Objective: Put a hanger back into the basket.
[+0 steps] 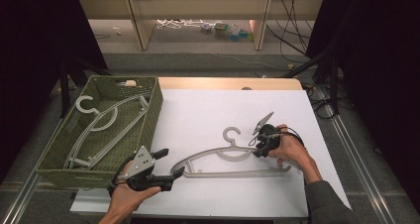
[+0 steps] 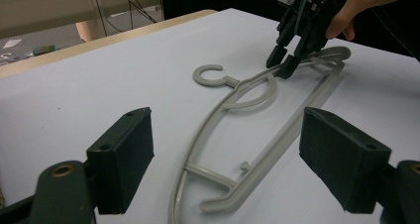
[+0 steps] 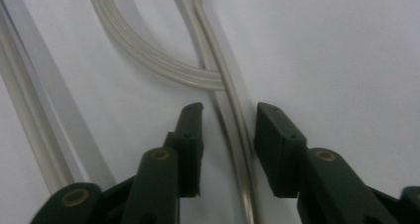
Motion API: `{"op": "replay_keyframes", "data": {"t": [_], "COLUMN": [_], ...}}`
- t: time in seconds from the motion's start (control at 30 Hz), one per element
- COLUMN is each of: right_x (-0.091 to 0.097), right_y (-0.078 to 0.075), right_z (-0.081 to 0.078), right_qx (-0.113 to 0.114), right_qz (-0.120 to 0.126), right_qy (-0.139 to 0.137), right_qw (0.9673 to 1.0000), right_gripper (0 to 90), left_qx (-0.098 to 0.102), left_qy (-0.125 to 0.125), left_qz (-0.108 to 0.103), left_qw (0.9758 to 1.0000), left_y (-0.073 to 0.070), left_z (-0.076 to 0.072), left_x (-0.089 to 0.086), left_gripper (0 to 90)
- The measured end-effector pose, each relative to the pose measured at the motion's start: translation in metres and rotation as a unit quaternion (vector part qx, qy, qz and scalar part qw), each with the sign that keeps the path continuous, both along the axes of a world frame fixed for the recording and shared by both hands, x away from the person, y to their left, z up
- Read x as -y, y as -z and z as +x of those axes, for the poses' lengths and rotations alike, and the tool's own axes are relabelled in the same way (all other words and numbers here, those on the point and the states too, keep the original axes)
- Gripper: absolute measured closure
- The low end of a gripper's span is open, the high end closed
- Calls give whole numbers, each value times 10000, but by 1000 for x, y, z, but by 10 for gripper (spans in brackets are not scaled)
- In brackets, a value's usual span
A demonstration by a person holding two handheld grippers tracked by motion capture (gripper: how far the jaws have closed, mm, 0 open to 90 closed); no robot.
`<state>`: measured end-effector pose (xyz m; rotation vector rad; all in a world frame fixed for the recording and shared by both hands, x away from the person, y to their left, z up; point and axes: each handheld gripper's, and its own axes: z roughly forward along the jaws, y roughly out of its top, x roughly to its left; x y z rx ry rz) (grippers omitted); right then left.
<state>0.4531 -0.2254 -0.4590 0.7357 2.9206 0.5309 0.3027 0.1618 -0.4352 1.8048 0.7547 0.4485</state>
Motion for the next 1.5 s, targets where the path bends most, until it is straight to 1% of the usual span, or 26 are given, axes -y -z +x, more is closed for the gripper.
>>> {"op": "replay_keyframes", "data": {"t": [0.07,0.23,0.3,0.33,0.37,0.4,0.43,0.47,0.5,0.53,0.57,0.6,0.67,0.73,0.77,0.87,1.03,1.07,1.2,1.23,1.3,1.33,1.37,1.4,1.43,1.5], "right_x": [-2,-5,-6,-7,-7,-7,-7,-7,-7,-8,-9,-10,-12,-13,-12,-14,-14,-13,-12,-11,-11,-11,-10,-10,-10,-11], "right_y": [0,-1,-2,-2,-2,-2,-2,-2,-2,-2,-3,-3,-3,-3,-3,-3,-4,-5,-14,-15,-19,-21,-23,-26,-28,-33], "right_z": [0,1,1,1,1,1,1,2,2,2,2,1,1,1,1,-2,-6,-8,-13,-14,-16,-18,-19,-20,-21,-24], "right_qx": [16,-9,-59,-60,-71,-78,-78,-75,-84,-77,-111,-77,-78,-30,7,116,331,377,563,572,650,682,703,789,822,934], "right_qz": [-50,-215,-264,-265,-268,-273,-280,-288,-308,-335,-440,-433,-479,-520,-507,-572,-604,-599,-515,-515,-482,-495,-473,-486,-490,-517], "right_qy": [-100,-172,-200,-202,-208,-213,-230,-275,-270,-321,-398,-385,-522,-654,-782,-973,-1237,-1324,-1360,-1369,-1399,-1390,-1414,-1426,-1450,-1459], "right_qw": [9999,9996,9994,9994,9994,9994,9993,9992,9991,9989,9982,9983,9975,9965,9957,9935,9899,9887,9878,9876,9869,9867,9863,9854,9848,9835], "right_gripper": [685,699,715,728,747,754,761,765,768,774,780,784,793,803,808,821,825,825,825,825,825,825,825,825,825,825], "left_qx": [10,7,-11,46,29,-17,-2,18,-17,19,7,-11,-39,6,9,-12,-11,-42,-70,-85,-124,-143,-123,-148,-111,-159], "left_qy": [3,0,-20,2,-14,-35,-10,-13,-29,2,4,1,-4,-4,-16,-41,-26,-19,10,33,21,34,42,42,50,69], "left_qz": [-14,0,-42,-18,-1,-65,-84,-41,-34,14,18,7,-7,37,60,55,21,-49,2,-55,-28,-88,-14,-83,-9,23], "left_qw": [10000,10000,10000,10000,10000,10000,10000,10000,10000,10000,10000,10000,10000,10000,10000,10000,10000,10000,10000,9999,9999,9999,9999,9998,9999,9998], "left_y": [0,0,0,0,-1,0,1,0,0,0,0,1,1,1,1,1,1,2,2,2,1,2,0,0,0,1], "left_z": [0,0,-1,0,0,-1,0,0,-1,0,0,0,-1,0,0,1,1,2,3,4,6,7,9,11,13,15], "left_x": [0,0,0,-1,-1,0,0,0,0,0,0,1,1,0,0,-1,-1,0,0,1,2,4,5,7,8,13], "left_gripper": [209,210,214,216,216,216,216,216,216,215,216,216,215,216,216,216,217,217,217,218,218,218,218,218,218,218]}}
